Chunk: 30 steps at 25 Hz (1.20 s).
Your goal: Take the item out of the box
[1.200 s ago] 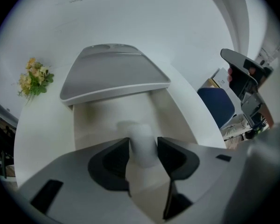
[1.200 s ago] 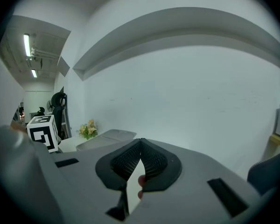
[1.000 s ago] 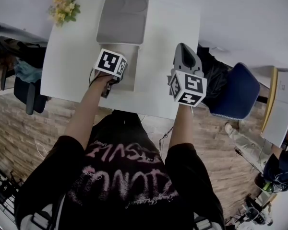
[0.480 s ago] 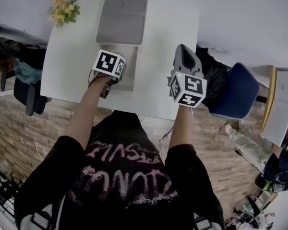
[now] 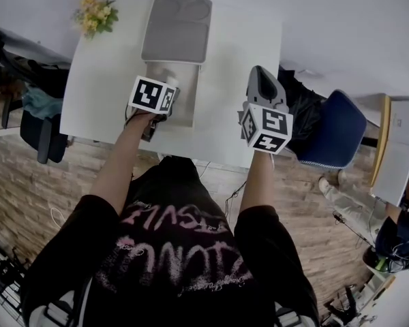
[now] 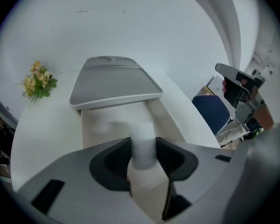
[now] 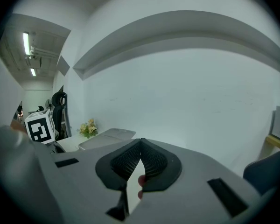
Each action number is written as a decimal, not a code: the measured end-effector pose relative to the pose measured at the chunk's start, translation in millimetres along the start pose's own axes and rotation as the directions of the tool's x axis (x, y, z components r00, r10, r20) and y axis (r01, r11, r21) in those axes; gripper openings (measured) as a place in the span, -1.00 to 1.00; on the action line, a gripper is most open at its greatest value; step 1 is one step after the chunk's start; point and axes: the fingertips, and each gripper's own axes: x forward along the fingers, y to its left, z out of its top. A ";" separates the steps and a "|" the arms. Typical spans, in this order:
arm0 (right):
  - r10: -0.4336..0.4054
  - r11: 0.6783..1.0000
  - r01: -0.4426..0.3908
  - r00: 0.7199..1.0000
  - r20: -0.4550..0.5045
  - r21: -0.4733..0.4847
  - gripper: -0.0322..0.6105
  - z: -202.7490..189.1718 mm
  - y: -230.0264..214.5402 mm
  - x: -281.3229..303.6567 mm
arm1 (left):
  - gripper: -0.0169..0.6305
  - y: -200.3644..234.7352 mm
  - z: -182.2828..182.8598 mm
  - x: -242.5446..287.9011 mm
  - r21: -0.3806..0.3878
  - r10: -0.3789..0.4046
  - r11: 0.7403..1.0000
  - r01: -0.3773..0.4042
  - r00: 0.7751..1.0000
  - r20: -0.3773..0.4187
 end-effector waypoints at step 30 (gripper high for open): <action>-0.003 0.999 0.005 0.998 0.064 -0.036 -0.86 32.6 49.8 -50.7 | -0.42 -10.0 33.3 -128.6 0.117 -0.042 0.993 -0.014 0.884 0.465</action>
